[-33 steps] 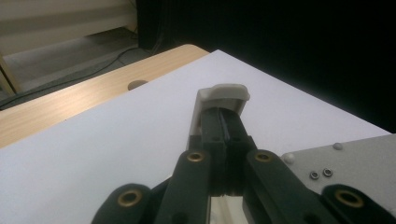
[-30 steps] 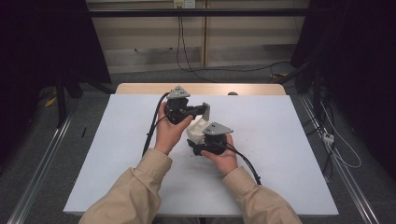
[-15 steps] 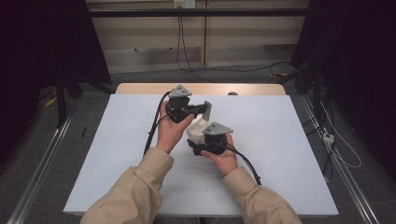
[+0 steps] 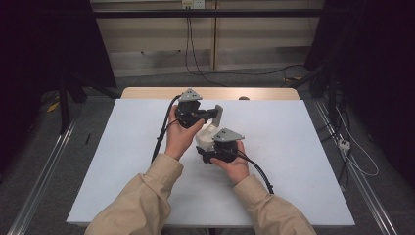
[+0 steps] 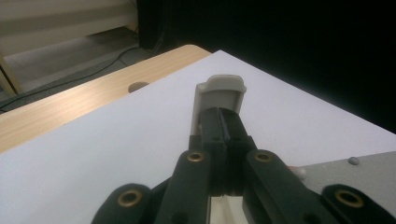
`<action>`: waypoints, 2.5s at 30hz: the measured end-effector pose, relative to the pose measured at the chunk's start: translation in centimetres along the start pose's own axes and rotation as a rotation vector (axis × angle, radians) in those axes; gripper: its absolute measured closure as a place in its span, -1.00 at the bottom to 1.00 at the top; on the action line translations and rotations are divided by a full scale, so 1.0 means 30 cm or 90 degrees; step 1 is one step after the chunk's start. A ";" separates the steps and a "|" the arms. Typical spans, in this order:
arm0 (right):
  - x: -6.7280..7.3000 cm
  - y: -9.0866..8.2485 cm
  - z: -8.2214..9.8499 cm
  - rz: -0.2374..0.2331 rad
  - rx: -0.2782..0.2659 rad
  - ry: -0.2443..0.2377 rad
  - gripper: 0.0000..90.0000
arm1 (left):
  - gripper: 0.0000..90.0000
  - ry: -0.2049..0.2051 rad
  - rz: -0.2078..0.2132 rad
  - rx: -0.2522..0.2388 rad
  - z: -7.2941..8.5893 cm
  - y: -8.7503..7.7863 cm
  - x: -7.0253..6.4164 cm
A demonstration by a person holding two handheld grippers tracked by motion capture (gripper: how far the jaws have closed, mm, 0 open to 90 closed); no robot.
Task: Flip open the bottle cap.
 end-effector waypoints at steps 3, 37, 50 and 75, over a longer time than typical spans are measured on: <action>0.000 0.000 0.000 0.000 0.000 0.000 -0.60 | 1.00 0.000 -0.003 0.002 -0.003 0.003 -0.003; 0.000 0.000 0.001 0.001 0.001 -0.001 -0.60 | 1.00 -0.010 0.001 0.005 -0.011 0.039 0.007; -0.001 -0.001 0.001 0.000 0.001 -0.001 -0.60 | 1.00 -0.008 0.000 0.009 -0.013 0.050 0.008; -0.001 -0.001 0.002 -0.001 0.002 -0.002 -0.60 | 1.00 -0.017 -0.001 0.011 -0.017 0.077 0.012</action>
Point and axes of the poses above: each handheld gripper's, and its own axes: y roughly forward along the jaws, z roughly out of its underside, x roughly to its left, the point moved 2 cm from there along y, roughly forward along the jaws, and after that the axes turned 15 degrees about x, right-handed, at the moved point
